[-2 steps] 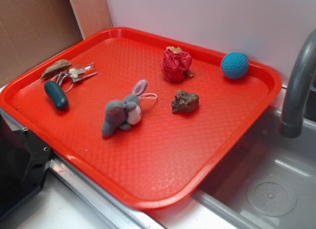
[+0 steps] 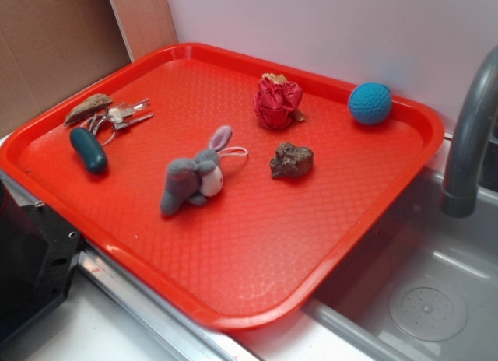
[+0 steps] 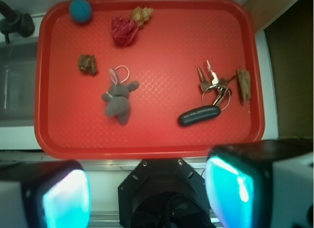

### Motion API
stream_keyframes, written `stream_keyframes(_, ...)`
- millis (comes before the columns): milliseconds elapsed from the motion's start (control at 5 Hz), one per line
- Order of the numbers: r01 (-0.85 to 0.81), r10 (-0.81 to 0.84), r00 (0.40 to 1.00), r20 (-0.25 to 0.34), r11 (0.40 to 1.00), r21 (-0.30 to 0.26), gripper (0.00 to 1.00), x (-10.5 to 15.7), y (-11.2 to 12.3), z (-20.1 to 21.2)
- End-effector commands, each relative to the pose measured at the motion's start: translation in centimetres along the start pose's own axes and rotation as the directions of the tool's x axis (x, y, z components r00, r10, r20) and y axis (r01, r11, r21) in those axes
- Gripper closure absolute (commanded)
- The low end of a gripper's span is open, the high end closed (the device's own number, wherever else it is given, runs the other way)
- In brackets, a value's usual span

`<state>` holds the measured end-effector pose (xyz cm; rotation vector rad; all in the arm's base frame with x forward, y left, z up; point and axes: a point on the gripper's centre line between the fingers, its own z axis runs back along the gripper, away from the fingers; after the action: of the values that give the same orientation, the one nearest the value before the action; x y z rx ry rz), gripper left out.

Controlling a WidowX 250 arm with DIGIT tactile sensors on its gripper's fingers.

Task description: Grab the shell.

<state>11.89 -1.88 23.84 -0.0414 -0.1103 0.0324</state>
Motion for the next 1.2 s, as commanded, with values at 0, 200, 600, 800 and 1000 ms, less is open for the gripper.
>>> stream_keyframes(0, -0.394, 0.386, 0.911, 0.143, 0.919, 0.027, 0.00, 9.0, 1.6, -8.6)
stream_keyframes(200, -0.451, 0.443, 0.875, 0.195, 0.892, -0.003, 0.00, 13.9, 0.4, -11.0)
stream_keyframes(600, -0.498, 0.492, 0.855, 0.165, 0.867, -0.007, 0.00, 18.3, 1.3, -15.1)
stream_keyframes(800, -0.516, 0.506, 0.846, 0.168, 0.856, 0.017, 0.00, 18.8, 1.6, -16.7)
stream_keyframes(1000, -0.532, 0.523, 0.835, 0.168, 0.847, 0.009, 0.00, 16.6, 1.7, -17.8)
